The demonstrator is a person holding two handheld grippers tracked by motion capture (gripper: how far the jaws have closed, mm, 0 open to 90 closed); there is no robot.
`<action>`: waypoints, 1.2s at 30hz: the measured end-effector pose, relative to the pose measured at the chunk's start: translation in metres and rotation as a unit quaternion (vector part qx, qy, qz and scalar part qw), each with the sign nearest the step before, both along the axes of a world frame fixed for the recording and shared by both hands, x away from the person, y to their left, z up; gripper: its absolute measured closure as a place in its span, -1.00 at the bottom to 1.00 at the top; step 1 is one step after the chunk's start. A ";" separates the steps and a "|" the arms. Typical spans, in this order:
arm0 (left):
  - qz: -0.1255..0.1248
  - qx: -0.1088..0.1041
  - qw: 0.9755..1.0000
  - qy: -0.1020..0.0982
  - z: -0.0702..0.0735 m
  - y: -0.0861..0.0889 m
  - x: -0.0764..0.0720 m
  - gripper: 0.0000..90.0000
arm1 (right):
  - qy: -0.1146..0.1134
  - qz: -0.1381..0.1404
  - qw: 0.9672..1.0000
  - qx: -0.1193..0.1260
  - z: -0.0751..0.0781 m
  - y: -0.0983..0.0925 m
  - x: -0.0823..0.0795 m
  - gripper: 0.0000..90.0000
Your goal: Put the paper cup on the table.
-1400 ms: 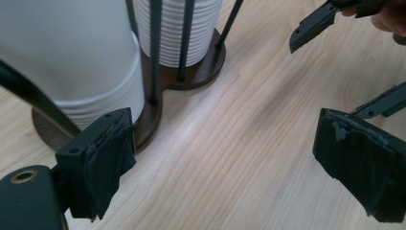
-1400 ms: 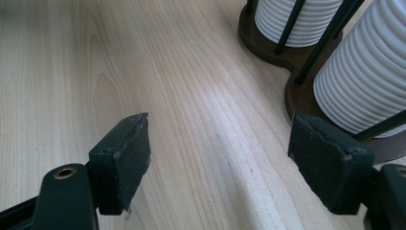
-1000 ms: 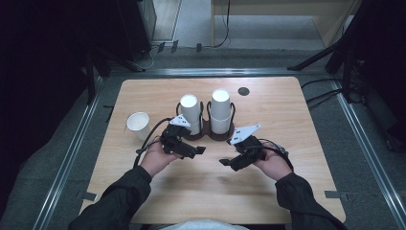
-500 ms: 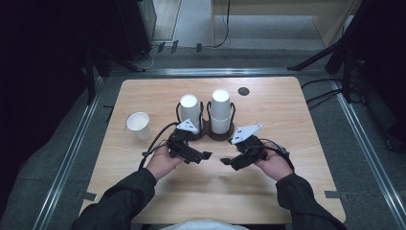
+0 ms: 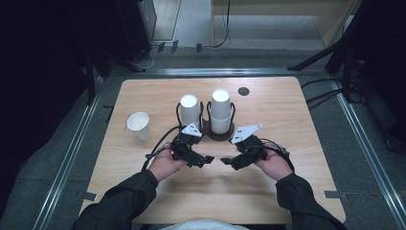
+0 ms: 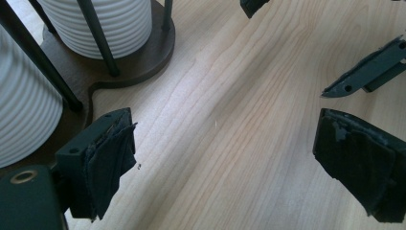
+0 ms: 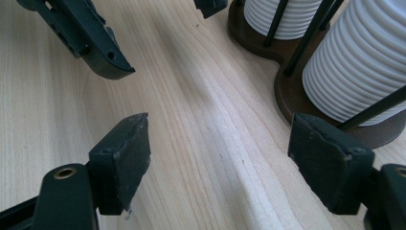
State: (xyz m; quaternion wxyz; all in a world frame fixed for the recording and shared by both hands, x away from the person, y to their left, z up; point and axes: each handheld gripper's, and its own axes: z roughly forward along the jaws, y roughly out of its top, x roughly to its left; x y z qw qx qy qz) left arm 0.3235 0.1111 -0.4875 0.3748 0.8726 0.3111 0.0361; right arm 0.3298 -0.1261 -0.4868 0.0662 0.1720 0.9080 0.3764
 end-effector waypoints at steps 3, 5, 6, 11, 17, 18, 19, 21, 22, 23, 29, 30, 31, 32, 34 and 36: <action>0.001 -0.001 1.000 -0.005 0.000 0.001 0.000 -0.83 | -0.001 0.001 1.000 -0.002 0.000 0.000 0.000 -0.49; 0.001 0.000 1.000 -0.008 0.000 0.002 0.000 -0.83 | 0.000 0.000 1.000 0.000 0.000 0.000 0.000 -0.49; -0.001 0.002 1.000 -0.009 0.000 0.002 0.000 -0.83 | -0.001 -0.001 1.000 0.000 0.000 0.000 0.000 -0.49; 0.000 0.002 1.000 -0.011 0.000 0.003 0.001 -0.83 | -0.001 -0.001 1.000 0.000 0.000 -0.001 0.001 -0.49; -0.003 0.005 1.000 -0.010 -0.001 0.003 0.000 -0.83 | 0.000 -0.001 1.000 0.000 0.000 -0.001 0.000 -0.49; -0.004 0.006 1.000 -0.011 -0.001 0.003 0.000 -0.83 | 0.000 -0.001 1.000 0.000 0.000 -0.001 0.000 -0.49; -0.005 0.007 1.000 -0.011 -0.001 0.003 0.000 -0.83 | 0.000 0.000 1.000 0.000 0.000 -0.001 0.000 -0.49; -0.006 0.006 1.000 -0.011 -0.001 0.003 0.000 -0.83 | -0.001 0.000 1.000 0.000 0.000 -0.001 0.000 -0.49; -0.007 0.006 1.000 -0.011 -0.001 0.003 0.000 -0.83 | -0.002 -0.001 1.000 0.000 0.000 -0.001 0.001 -0.49; -0.007 0.005 1.000 -0.011 -0.001 0.003 0.000 -0.83 | -0.002 -0.001 1.000 0.001 0.000 -0.001 0.001 -0.49; -0.009 0.006 1.000 -0.011 -0.001 0.003 0.000 -0.83 | -0.001 -0.001 1.000 0.000 0.000 -0.001 0.000 -0.49; -0.009 0.006 1.000 -0.011 -0.001 0.003 0.000 -0.83 | -0.001 -0.001 1.000 0.000 0.000 -0.001 0.000 -0.49; -0.010 0.007 1.000 -0.011 -0.001 0.003 0.000 -0.83 | -0.001 0.000 1.000 0.000 0.000 -0.001 0.000 -0.49; -0.010 0.007 1.000 -0.011 -0.001 0.003 0.000 -0.83 | 0.000 0.000 1.000 0.000 0.000 -0.001 0.000 -0.49; -0.011 0.006 1.000 -0.010 -0.001 0.003 0.000 -0.83 | 0.001 0.001 1.000 0.000 0.000 -0.001 0.000 -0.49; -0.011 0.006 1.000 -0.010 -0.001 0.002 -0.001 -0.83 | 0.000 0.000 1.000 -0.001 0.000 -0.001 0.000 -0.49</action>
